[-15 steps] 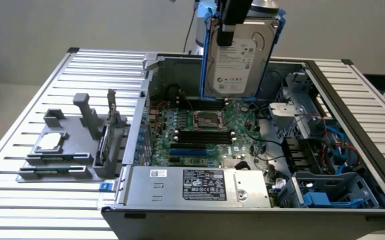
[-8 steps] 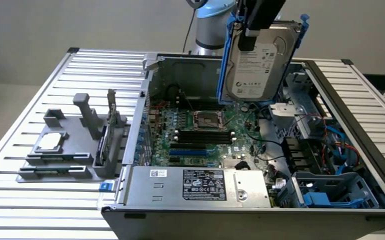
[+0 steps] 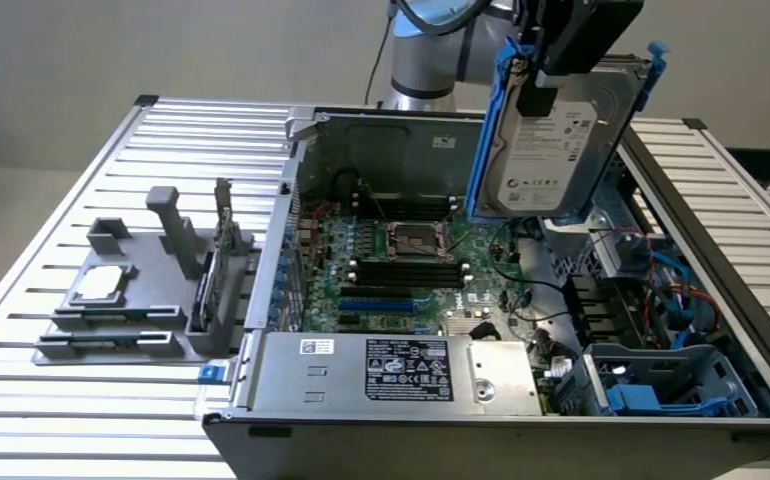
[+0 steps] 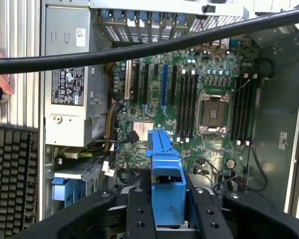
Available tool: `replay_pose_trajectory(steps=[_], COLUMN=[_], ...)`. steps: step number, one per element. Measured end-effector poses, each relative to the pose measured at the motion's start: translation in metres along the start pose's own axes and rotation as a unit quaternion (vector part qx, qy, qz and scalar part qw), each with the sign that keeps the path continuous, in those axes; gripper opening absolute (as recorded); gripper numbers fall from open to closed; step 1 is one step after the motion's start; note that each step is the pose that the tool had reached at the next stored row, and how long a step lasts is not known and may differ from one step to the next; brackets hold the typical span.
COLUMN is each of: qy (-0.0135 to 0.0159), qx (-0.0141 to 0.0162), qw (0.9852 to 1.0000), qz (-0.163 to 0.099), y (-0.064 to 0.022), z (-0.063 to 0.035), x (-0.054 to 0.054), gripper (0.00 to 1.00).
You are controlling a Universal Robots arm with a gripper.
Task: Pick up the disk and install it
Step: 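Pick up the disk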
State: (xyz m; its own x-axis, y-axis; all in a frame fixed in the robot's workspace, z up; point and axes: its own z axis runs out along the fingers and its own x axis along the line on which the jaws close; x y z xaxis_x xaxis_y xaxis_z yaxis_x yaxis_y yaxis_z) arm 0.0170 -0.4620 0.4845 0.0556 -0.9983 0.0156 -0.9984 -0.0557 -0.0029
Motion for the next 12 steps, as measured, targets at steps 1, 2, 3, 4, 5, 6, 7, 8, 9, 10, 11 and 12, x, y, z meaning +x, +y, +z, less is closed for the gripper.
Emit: replay_pose_trajectory(steps=[1,2,3,4,5,6,7,8,9,10,11,12], qy=[0.0000,0.0000,0.0000,0.0000,0.0000,0.0000,0.0000,0.0000,0.0000,-0.0001,0.0000,0.0000], qx=[-0.0002,-0.0003,-0.0004,-0.0005,-0.0005,-0.0005,-0.0005,-0.0005,-0.0005,-0.0005,-0.0006,-0.0006], qw=[1.0000,1.0000,1.0000,1.0000,1.0000,1.0000,1.0000,1.0000,1.0000,1.0000,1.0000,1.0000], qz=[0.000,0.000,0.000,0.000,0.000,0.001,0.001,0.002,0.002,0.003,0.003,0.004], y=[-0.0012,-0.0020,-0.0024,-0.0026,-0.0026,-0.0026,-0.0025,-0.0024,-0.0023,-0.0022,-0.0021,-0.0020], z=[0.0001,0.0001,0.0001,0.0002,0.0003,0.0003,0.0004,0.0004,0.0005,0.0007,0.0007,0.0008], x=[0.003,0.006,0.009,0.012,0.015,0.018,0.020,0.023,0.026,0.028,0.031,0.033], gripper=[0.32,0.32,0.32,0.32,0.32,0.32,0.32,0.32,0.32,0.32,0.32,0.32])
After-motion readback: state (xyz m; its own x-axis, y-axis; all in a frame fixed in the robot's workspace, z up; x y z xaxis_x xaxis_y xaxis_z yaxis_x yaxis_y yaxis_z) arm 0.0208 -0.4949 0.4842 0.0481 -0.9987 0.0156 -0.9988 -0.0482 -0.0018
